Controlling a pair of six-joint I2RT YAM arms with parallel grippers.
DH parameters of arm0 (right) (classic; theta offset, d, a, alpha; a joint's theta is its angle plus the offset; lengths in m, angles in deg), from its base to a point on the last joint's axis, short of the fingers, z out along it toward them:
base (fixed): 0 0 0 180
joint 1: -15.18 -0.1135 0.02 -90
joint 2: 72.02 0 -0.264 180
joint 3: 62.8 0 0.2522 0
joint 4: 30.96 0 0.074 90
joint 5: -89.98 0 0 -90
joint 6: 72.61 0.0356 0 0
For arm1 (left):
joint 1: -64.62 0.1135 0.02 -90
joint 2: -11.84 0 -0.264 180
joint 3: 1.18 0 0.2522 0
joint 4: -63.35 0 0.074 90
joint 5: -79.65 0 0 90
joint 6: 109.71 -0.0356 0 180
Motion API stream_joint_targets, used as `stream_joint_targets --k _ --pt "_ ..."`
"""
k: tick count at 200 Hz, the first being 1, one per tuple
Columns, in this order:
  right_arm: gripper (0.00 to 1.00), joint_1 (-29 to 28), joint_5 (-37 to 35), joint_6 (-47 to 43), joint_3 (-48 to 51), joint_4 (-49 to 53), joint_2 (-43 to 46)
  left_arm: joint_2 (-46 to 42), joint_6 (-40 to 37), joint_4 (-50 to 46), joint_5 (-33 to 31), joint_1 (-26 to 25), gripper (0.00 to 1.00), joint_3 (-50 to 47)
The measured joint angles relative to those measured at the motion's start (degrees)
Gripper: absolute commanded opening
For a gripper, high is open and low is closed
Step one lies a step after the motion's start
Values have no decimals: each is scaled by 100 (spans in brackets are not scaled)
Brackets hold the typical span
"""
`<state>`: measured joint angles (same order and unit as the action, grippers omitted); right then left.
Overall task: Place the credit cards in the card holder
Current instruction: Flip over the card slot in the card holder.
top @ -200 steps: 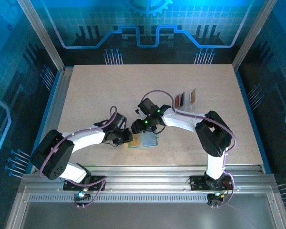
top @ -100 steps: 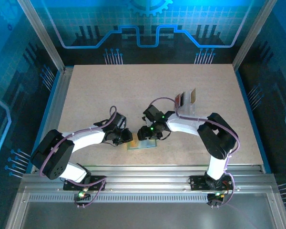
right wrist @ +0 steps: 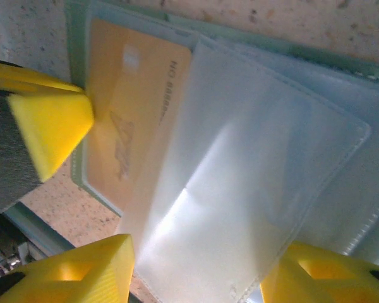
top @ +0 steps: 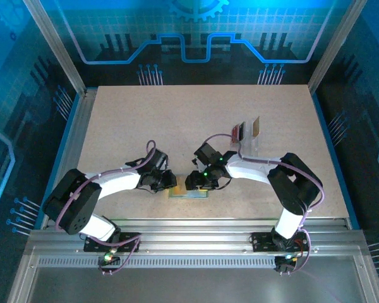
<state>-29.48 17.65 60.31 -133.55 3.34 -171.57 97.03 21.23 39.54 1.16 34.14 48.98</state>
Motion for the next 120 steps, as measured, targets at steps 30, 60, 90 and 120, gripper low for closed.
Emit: stream_joint_targets --k 30,60,90,120 --pt "50 101 85 20 -68 -131 4 2 0 4 0 0 18 0" --pt "40 173 79 39 -90 -133 31 24 0 44 20 0 18 -2" --pt "22 173 -13 -13 -236 -24 31 28 -2 79 35 0 18 -7" --pt "4 173 -356 -92 -389 286 33 28 -39 98 35 2 18 -20"
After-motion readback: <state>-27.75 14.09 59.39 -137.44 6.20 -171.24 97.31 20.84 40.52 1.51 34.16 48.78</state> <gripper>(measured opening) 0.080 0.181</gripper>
